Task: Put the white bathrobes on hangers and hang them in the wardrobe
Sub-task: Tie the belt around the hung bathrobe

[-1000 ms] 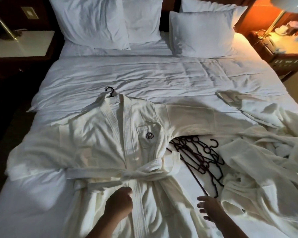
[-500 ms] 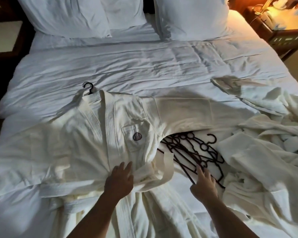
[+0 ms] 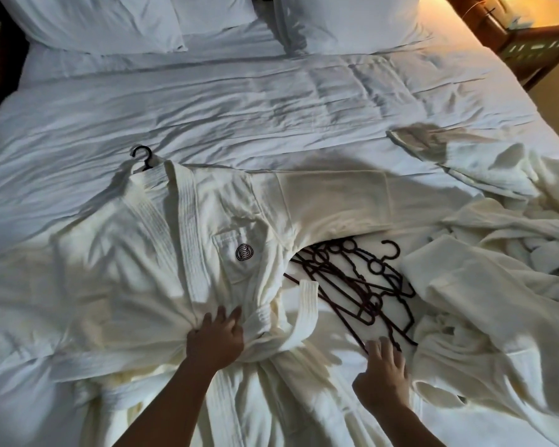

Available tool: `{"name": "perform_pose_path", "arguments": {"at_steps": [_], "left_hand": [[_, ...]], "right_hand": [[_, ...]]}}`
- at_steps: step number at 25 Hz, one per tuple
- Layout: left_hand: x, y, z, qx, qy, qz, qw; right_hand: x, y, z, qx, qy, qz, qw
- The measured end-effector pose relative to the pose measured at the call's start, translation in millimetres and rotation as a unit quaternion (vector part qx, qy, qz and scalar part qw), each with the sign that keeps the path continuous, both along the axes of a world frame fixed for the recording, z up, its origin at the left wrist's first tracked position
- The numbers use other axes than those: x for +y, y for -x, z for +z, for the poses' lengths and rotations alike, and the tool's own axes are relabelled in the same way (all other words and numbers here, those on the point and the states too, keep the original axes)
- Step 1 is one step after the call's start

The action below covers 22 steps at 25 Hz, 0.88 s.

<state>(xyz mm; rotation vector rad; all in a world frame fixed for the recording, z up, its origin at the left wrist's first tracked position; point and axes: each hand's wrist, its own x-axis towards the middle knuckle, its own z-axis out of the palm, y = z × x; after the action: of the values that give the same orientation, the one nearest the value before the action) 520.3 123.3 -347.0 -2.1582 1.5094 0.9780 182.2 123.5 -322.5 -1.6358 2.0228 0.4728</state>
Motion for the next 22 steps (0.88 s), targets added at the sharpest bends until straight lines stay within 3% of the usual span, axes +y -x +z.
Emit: {"name": "perform_pose_path", "arguments": {"at_steps": [7, 12, 17, 20, 22], "left_hand": [[2, -3, -3, 0.009, 0.003, 0.0, 1.0], [0, -3, -1, 0.016, -0.01, 0.005, 1.0], [-2, -4, 0, 0.027, -0.012, 0.02, 0.999], [-4, -5, -2, 0.031, -0.017, 0.027, 0.999], [-3, -4, -2, 0.027, -0.014, 0.026, 0.999]], "right_hand": [[-50, -33, -4, -0.023, -0.027, 0.075, 0.997], [-23, -22, -7, 0.053, -0.044, 0.152, 0.986], [12, 5, -6, 0.088, -0.057, -0.006, 0.994], [15, 14, -6, 0.006, 0.019, -0.121, 0.992], [7, 11, -14, -0.045, 0.003, -0.198, 0.979]]}}
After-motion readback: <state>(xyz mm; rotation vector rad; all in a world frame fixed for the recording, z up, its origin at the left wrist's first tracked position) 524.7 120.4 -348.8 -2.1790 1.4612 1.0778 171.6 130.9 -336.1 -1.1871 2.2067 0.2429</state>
